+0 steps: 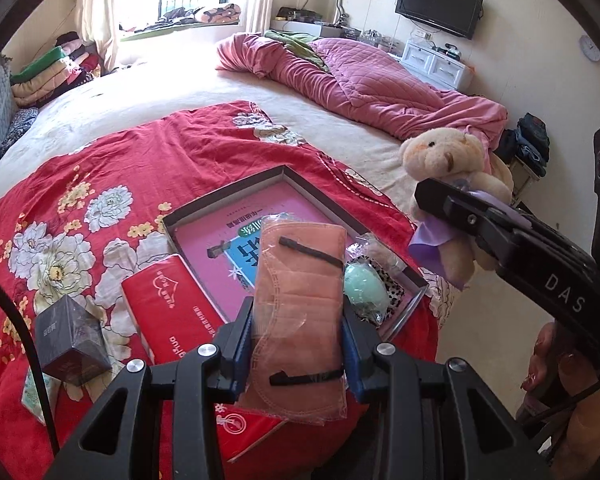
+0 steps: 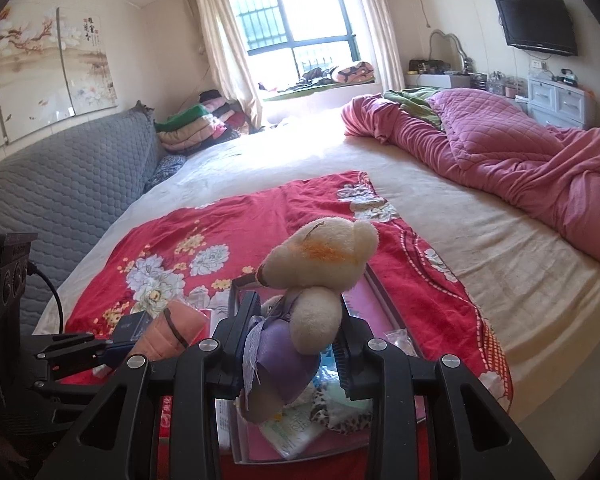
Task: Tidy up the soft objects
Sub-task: 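Carry the mask packet with left tool while right carries the bear over the tray, then open left tool to drop the mask packet while right releases the bear into the tray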
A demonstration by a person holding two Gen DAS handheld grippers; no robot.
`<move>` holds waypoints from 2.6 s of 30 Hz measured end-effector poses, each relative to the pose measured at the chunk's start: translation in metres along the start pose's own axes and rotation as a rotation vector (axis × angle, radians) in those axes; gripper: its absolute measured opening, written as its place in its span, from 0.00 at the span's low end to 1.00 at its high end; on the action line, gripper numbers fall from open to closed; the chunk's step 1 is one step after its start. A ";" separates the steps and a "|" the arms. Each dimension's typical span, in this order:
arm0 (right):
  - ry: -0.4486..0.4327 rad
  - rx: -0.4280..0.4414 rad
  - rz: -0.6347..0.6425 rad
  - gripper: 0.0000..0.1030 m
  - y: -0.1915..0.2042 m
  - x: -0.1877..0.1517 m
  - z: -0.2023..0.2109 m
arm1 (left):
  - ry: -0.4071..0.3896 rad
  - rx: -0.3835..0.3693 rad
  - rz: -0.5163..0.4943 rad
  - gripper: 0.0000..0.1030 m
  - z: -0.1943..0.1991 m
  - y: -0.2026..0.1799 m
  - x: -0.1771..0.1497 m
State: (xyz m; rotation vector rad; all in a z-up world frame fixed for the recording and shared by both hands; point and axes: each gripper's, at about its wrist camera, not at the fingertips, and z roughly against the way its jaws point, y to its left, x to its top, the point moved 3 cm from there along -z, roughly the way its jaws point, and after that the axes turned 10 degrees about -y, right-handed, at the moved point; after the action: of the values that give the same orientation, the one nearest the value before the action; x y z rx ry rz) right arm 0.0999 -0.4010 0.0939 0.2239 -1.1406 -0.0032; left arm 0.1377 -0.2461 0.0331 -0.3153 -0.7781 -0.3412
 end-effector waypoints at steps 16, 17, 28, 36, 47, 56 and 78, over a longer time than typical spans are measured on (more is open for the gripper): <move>0.053 -0.089 -0.033 0.34 -0.049 -0.024 -0.012 | 0.094 -0.035 -0.016 0.37 -0.052 -0.023 -0.019; 0.058 -0.097 -0.028 0.34 -0.051 -0.026 -0.013 | 0.098 -0.037 -0.017 0.37 -0.055 -0.024 -0.021; 0.148 -0.167 0.012 0.34 -0.075 -0.055 -0.039 | 0.146 -0.044 -0.021 0.37 -0.083 -0.030 -0.036; 0.188 -0.156 0.045 0.34 -0.077 -0.073 -0.063 | 0.161 -0.040 -0.011 0.37 -0.098 -0.024 -0.040; 0.237 -0.143 0.055 0.35 -0.079 -0.090 -0.093 | 0.157 -0.032 -0.007 0.37 -0.101 -0.020 -0.040; 0.240 -0.071 0.089 0.35 -0.059 -0.091 -0.113 | 0.149 -0.024 -0.004 0.37 -0.102 -0.017 -0.038; 0.142 -0.124 0.066 0.68 -0.067 -0.074 -0.086 | 0.145 -0.051 -0.008 0.54 -0.096 -0.020 -0.040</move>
State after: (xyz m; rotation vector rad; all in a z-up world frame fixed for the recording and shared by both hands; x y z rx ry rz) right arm 0.1541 -0.4433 -0.0188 0.0755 -1.0015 0.0003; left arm 0.1631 -0.2952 -0.0571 -0.3312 -0.6297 -0.3878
